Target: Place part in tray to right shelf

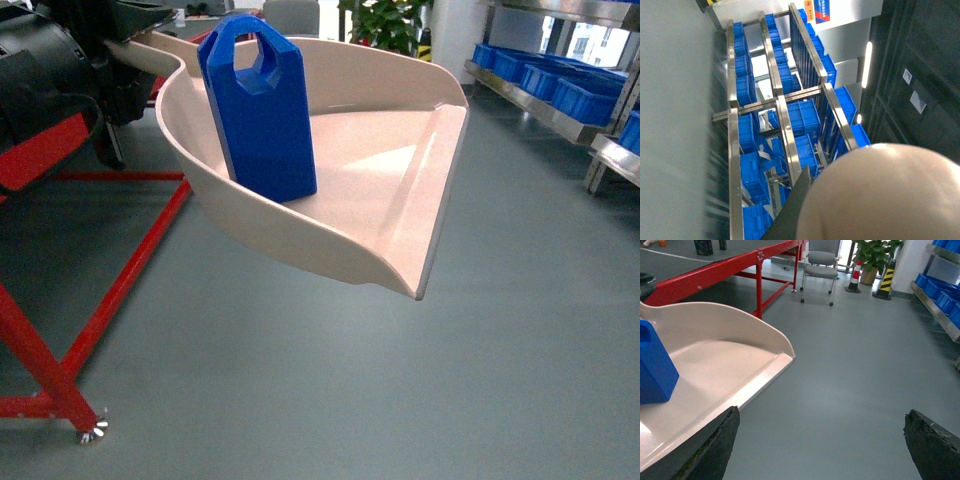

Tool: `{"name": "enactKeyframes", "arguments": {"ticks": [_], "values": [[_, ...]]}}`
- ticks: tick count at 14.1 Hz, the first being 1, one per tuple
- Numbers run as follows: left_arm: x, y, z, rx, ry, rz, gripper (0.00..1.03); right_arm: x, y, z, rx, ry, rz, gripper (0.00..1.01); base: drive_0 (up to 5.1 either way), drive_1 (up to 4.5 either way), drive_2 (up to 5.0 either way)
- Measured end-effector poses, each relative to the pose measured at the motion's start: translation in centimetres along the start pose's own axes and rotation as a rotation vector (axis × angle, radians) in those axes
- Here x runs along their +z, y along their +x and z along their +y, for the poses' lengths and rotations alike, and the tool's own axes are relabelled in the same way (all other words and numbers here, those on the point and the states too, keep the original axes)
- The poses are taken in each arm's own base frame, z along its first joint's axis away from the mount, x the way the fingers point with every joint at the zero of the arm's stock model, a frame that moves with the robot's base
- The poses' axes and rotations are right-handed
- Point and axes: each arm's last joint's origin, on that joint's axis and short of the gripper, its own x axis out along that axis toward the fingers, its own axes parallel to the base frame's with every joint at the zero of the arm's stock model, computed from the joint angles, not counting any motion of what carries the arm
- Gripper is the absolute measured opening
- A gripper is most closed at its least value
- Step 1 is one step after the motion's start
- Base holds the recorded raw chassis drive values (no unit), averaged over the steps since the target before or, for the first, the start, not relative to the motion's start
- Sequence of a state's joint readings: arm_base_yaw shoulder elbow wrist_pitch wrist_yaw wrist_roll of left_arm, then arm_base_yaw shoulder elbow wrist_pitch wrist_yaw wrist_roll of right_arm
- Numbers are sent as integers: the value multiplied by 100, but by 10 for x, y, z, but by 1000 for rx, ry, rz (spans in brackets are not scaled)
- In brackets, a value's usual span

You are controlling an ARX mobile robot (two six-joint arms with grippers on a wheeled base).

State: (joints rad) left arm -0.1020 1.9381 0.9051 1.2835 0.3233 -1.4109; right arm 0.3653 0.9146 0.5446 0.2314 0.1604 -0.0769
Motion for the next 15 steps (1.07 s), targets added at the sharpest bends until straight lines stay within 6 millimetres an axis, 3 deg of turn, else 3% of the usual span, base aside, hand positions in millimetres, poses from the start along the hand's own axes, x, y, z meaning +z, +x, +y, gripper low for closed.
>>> {"name": "enactKeyframes", "arguments": {"ticks": [15], "values": [[0, 0, 0, 3, 0, -1, 12, 1, 0, 0, -1, 1, -4, 98, -1, 414, -415]]}}
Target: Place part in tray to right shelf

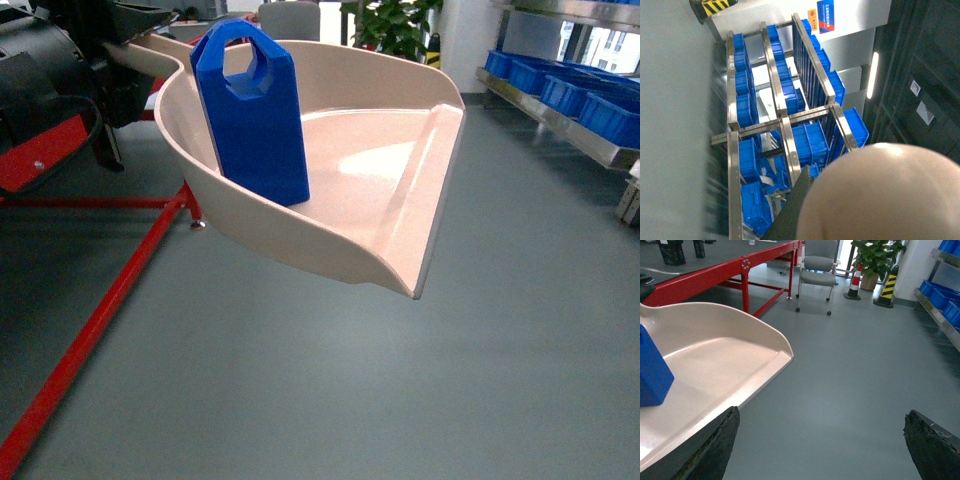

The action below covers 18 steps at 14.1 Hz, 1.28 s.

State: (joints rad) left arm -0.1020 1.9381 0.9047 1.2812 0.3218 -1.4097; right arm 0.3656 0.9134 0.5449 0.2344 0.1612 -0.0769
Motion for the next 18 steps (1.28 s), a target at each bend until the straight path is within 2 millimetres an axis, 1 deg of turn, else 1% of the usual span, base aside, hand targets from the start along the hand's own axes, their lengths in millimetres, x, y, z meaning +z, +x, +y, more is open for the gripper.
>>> {"name": "enactKeyframes", "arguments": {"ticks": [18], "values": [[0, 0, 0, 4, -2, 3, 12, -1, 0, 0, 2, -1, 6, 98, -1, 415, -417]]}}
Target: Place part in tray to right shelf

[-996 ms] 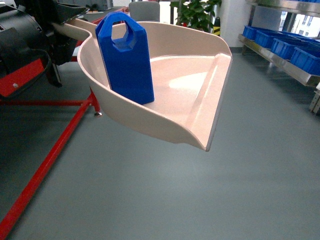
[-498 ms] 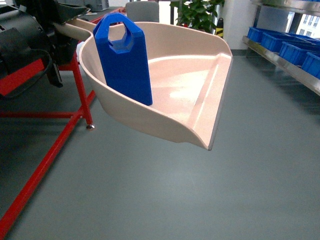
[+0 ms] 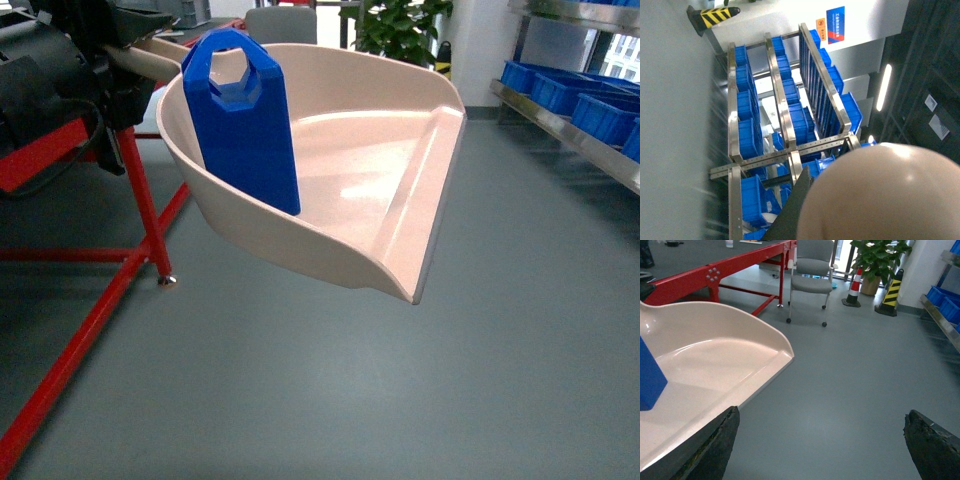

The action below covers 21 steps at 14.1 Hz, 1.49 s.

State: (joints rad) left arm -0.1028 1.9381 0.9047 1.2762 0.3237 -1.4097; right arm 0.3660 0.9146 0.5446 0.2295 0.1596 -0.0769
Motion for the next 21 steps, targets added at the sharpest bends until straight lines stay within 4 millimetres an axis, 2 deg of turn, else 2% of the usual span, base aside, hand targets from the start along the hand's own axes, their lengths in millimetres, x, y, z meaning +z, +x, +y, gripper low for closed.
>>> {"name": "enactKeyframes", "arguments": {"ticks": [21], "values": [[0, 0, 0, -3, 1, 0, 12, 0, 0, 0, -1, 1, -3, 98, -14, 409, -437]]}}
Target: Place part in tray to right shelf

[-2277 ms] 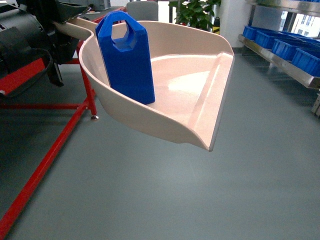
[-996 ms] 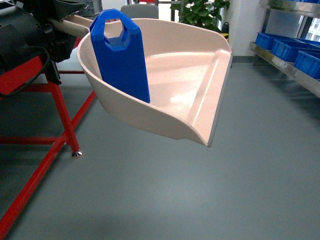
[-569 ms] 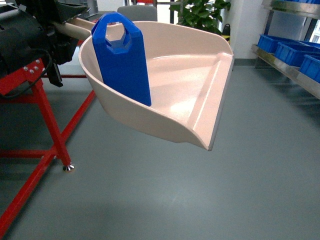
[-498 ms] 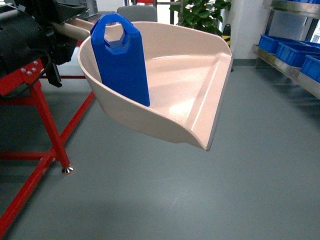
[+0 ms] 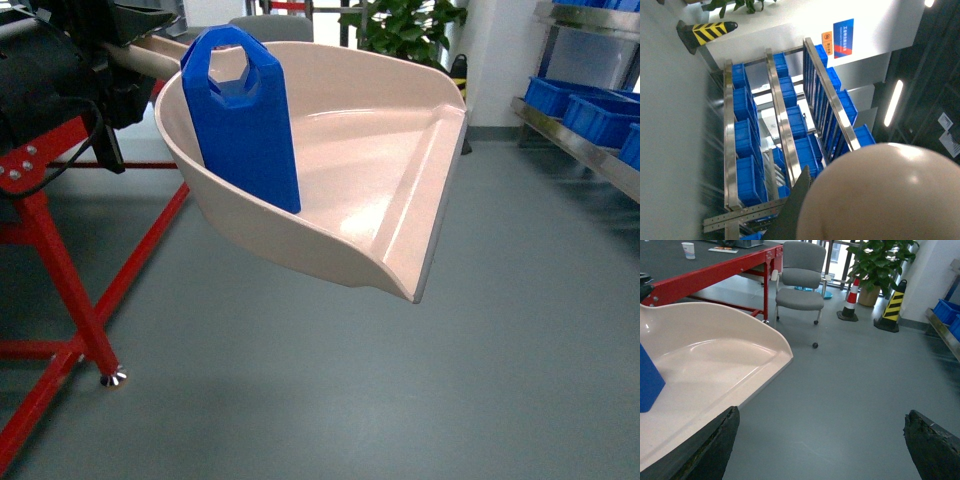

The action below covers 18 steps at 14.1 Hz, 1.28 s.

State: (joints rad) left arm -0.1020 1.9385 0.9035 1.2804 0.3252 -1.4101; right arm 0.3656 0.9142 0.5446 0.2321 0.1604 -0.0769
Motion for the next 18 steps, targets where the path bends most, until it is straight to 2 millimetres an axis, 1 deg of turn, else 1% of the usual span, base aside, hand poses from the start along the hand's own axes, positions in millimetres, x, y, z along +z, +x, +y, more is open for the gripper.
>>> {"name": "enactKeyframes", "arguments": {"ticks": [12, 18], "values": [[2, 0, 0, -1, 3, -13, 12, -1, 2, 0, 1, -1, 8, 98, -10, 416, -436], [-1, 1, 0, -1, 0, 1, 12, -1, 1, 0, 0, -1, 6, 98, -187, -187, -187]]}}
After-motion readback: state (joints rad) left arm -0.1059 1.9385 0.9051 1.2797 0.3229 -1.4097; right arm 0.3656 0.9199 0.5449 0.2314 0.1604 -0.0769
